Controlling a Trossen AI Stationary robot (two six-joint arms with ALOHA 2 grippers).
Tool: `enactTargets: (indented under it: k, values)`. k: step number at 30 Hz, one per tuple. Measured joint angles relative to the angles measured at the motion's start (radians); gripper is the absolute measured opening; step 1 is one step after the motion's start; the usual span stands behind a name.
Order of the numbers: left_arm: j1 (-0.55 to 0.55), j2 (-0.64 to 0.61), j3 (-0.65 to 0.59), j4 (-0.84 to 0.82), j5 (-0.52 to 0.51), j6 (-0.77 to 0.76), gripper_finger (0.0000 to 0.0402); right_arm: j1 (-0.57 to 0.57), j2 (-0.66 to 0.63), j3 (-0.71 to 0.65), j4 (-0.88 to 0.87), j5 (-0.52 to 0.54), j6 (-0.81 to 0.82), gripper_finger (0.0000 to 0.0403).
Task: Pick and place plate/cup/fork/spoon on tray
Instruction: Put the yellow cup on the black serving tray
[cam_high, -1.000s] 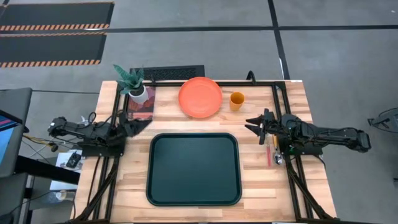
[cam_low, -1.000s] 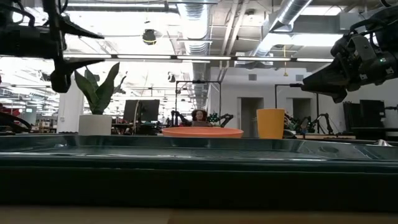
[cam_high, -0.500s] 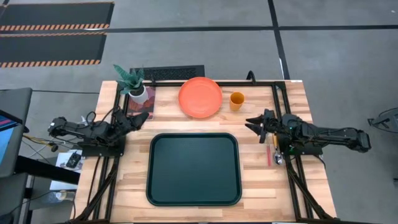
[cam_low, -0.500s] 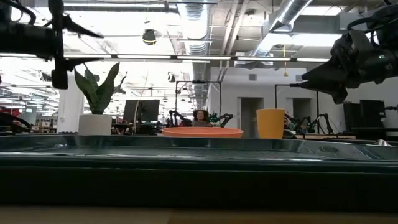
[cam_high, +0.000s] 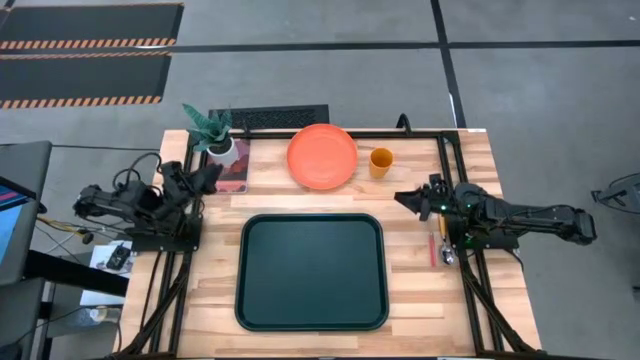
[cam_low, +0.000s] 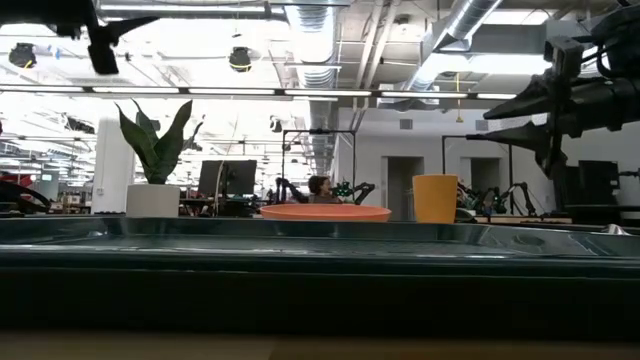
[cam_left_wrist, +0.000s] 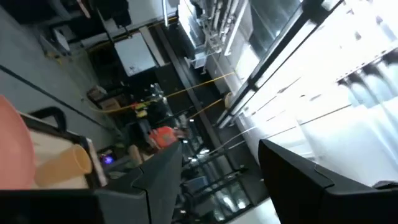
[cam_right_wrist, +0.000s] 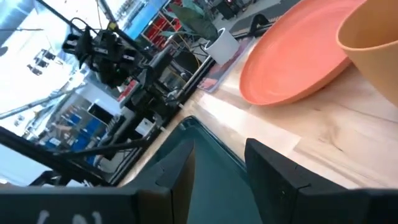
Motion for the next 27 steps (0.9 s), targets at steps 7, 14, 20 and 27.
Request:
enactTargets:
  k: [7,14,20,27]
  values:
    - [0.001,0.261,0.159,-0.088,-0.022,0.059,0.0227,0.001,0.002,0.097,0.16,0.013,0.003,0.017]
    - [0.085,0.556,0.385,-0.349,0.019,-0.002,0.0272,0.03,0.138,0.431,0.0,0.183,-0.29,0.0172]
    - [0.22,0.78,0.574,-0.517,0.211,0.001,0.0276,0.019,0.394,0.751,-0.512,0.385,-0.326,0.0191]
    - [0.347,1.02,0.725,-0.521,0.43,0.104,0.0277,-0.048,0.633,0.934,-0.89,0.497,-0.2,0.0221]
